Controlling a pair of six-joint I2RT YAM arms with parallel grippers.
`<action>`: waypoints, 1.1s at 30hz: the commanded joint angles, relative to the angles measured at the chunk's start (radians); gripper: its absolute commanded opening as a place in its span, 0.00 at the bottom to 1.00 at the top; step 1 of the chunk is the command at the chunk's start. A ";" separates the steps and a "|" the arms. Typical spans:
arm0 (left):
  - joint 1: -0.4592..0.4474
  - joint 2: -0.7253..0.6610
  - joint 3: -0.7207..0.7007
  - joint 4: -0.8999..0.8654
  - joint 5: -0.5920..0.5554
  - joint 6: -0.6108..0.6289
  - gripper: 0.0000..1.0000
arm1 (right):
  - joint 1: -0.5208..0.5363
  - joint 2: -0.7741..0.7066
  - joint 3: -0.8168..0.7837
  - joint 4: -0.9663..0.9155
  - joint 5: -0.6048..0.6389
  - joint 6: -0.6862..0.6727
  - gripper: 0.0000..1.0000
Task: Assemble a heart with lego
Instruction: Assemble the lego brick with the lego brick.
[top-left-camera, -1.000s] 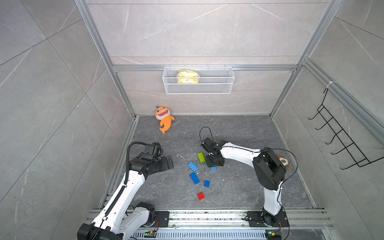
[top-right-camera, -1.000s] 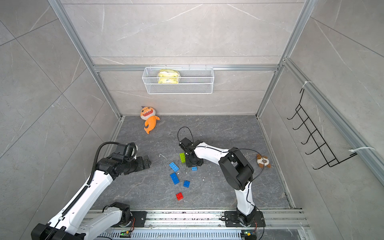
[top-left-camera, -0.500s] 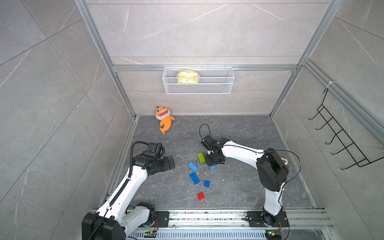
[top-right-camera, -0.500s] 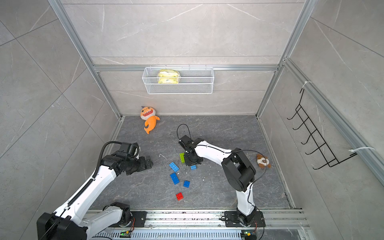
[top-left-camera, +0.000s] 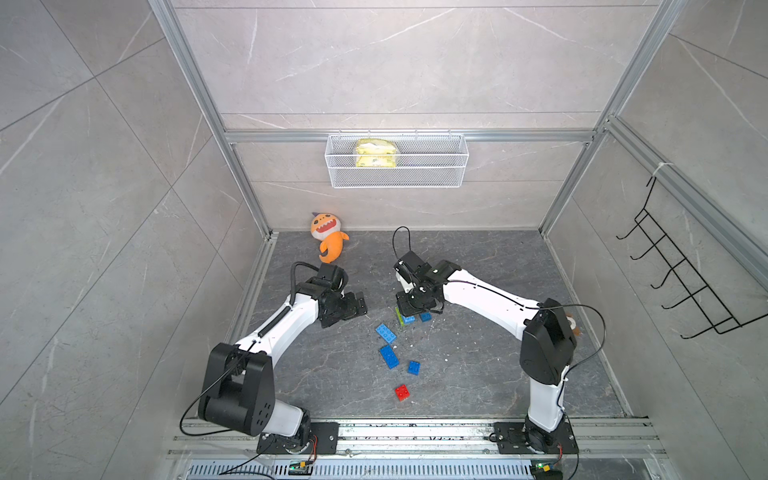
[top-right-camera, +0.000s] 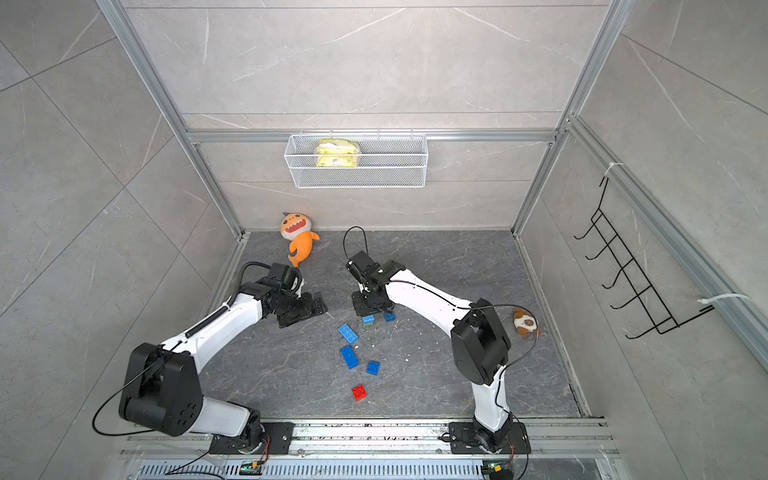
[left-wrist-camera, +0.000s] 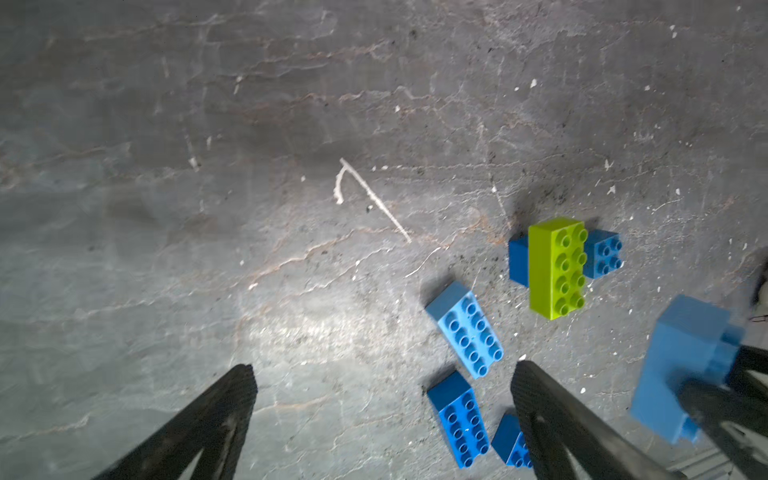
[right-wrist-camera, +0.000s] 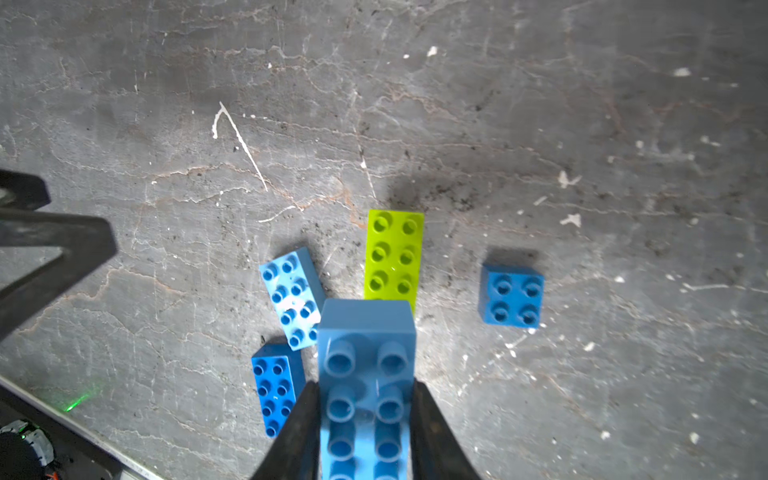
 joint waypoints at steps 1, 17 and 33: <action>-0.016 0.028 0.046 0.016 0.044 0.011 1.00 | 0.000 0.077 0.077 -0.079 0.015 -0.011 0.31; -0.034 0.050 -0.004 0.048 0.060 0.016 1.00 | -0.013 0.215 0.211 -0.209 0.037 -0.017 0.32; -0.034 0.042 -0.038 0.066 0.058 0.006 1.00 | -0.018 0.276 0.234 -0.213 0.011 -0.002 0.33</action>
